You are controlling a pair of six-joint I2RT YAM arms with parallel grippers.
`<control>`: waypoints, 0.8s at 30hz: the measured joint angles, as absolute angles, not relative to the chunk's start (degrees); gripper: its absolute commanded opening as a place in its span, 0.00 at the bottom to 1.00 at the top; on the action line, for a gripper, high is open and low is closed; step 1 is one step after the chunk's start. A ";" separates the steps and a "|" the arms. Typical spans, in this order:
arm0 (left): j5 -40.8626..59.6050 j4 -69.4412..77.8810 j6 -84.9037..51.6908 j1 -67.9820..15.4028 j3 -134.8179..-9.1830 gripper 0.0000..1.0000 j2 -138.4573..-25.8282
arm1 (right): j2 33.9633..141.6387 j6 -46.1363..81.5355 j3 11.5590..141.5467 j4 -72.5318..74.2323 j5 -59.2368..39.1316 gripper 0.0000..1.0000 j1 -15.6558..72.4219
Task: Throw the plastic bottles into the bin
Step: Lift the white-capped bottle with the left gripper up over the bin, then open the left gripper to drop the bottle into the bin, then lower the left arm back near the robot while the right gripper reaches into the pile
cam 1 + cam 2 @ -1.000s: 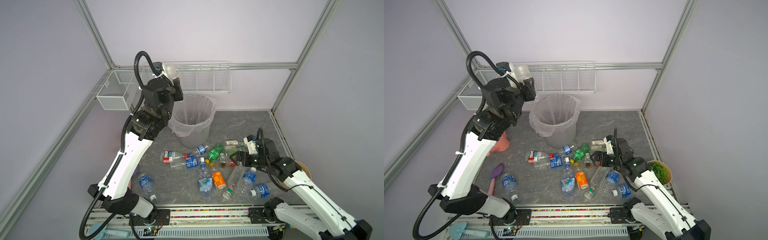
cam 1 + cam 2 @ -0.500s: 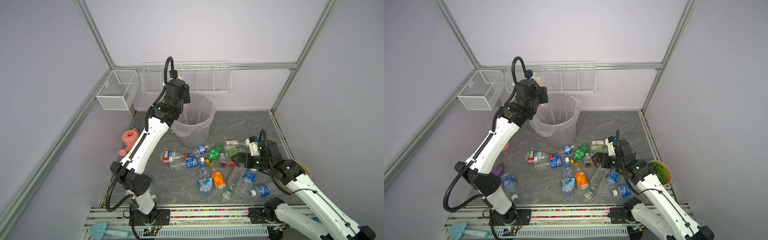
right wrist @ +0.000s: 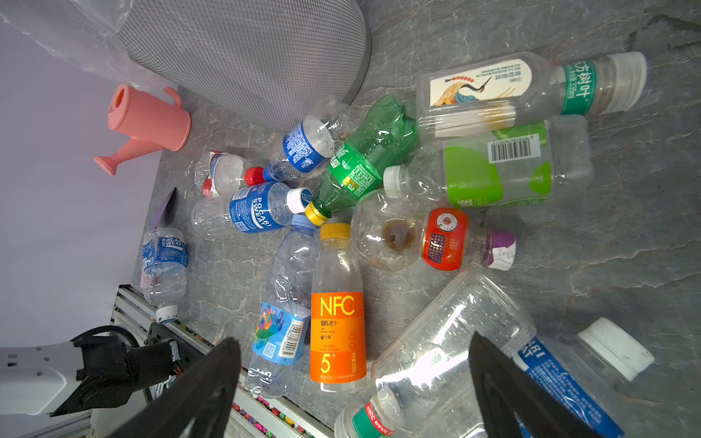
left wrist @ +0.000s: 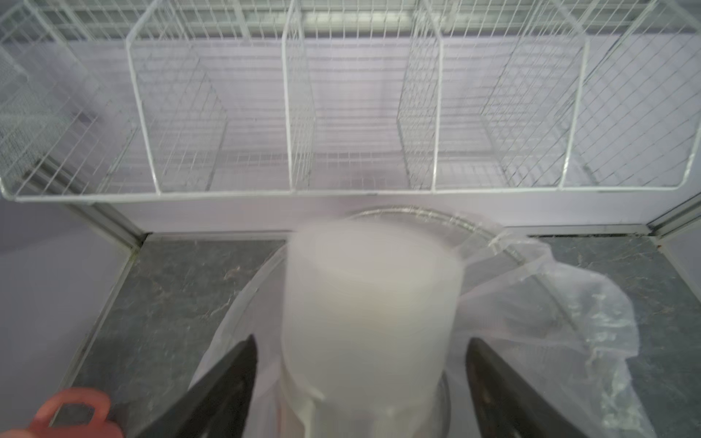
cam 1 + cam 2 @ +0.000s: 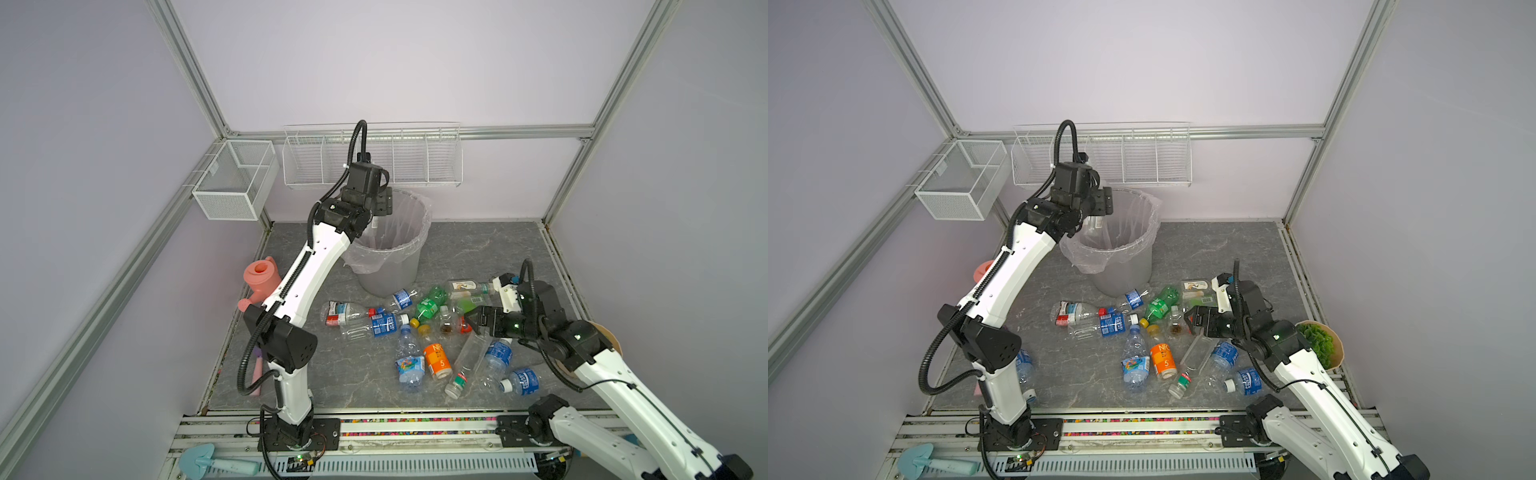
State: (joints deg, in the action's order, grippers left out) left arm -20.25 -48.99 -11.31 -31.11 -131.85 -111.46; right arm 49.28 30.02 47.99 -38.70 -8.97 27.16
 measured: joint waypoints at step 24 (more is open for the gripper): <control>-14.44 -21.43 -12.80 -30.87 -95.59 0.88 -67.88 | 50.74 30.00 47.99 -39.09 -8.82 0.97 27.16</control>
State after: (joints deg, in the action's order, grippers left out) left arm -14.44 -21.43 -12.80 -30.87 -95.59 -67.88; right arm 50.74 30.00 47.99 -39.09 -8.82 27.16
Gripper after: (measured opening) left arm 0.886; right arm 0.964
